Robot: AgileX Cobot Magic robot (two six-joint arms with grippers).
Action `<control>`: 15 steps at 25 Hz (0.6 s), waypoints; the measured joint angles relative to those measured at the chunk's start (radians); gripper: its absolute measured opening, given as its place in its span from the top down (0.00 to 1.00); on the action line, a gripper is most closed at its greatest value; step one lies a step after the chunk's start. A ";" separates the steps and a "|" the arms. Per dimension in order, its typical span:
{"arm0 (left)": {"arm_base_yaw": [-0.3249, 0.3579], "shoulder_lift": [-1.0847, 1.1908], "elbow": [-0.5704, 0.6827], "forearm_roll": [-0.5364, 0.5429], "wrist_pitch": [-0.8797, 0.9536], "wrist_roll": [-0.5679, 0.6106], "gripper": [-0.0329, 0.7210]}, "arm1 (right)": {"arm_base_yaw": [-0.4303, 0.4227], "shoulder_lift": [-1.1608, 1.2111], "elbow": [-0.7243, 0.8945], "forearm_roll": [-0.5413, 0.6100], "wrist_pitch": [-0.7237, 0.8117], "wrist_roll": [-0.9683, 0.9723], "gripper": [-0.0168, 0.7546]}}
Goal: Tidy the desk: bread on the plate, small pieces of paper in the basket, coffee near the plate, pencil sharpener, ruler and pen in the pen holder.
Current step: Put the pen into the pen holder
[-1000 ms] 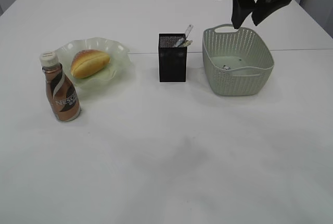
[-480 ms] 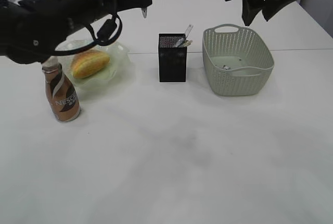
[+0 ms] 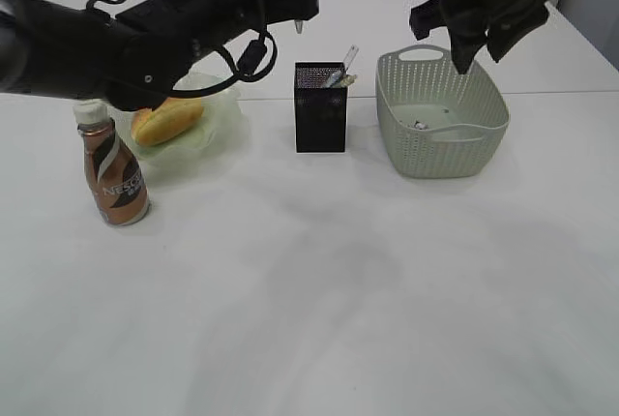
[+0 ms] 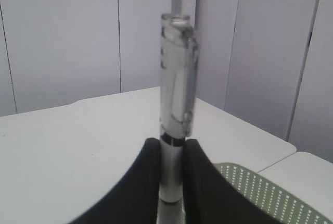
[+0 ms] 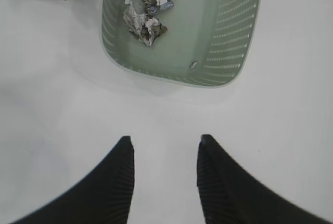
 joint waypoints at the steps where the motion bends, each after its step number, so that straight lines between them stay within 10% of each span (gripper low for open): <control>1: 0.000 0.017 -0.019 0.000 0.004 0.000 0.87 | 0.000 0.008 0.000 0.000 0.000 0.000 0.55; 15: 0.007 0.234 -0.240 -0.012 0.063 0.000 0.87 | 0.000 0.036 -0.002 -0.009 0.000 0.000 0.55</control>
